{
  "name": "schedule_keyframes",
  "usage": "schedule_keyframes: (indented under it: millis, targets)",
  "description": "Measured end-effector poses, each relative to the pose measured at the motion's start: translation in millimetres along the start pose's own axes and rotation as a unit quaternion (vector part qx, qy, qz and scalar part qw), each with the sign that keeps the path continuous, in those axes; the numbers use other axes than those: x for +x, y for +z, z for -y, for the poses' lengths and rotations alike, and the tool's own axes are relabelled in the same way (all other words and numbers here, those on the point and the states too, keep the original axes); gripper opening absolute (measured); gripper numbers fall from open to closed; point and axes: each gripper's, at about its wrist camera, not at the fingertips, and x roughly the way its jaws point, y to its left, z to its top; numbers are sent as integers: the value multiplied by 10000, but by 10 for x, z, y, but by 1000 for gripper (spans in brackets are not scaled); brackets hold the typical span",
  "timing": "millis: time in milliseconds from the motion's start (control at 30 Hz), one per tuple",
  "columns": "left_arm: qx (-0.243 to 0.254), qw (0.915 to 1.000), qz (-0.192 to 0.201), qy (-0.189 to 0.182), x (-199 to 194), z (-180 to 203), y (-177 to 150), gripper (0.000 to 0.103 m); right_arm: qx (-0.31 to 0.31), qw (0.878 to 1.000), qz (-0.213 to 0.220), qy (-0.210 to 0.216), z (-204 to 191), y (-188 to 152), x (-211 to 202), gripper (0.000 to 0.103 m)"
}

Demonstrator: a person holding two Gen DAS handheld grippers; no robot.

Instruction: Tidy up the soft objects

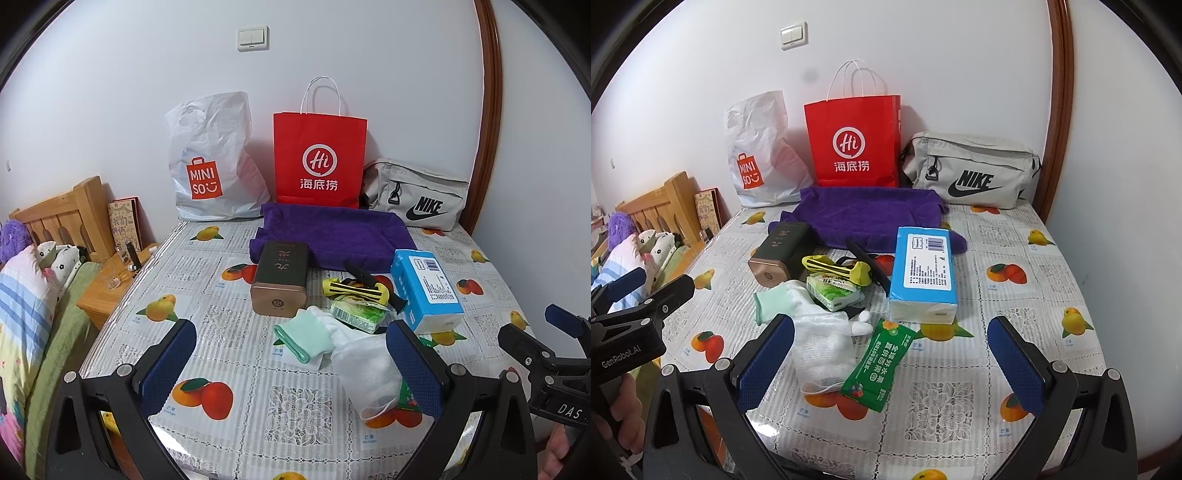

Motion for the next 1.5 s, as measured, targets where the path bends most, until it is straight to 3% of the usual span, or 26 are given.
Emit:
schedule_keyframes:
  millis: [1500]
  targets:
    - [29, 10000, 59, -16, -48, -13, 0, 103, -38, 9999, 90, 48, -71, -25, -24, 103]
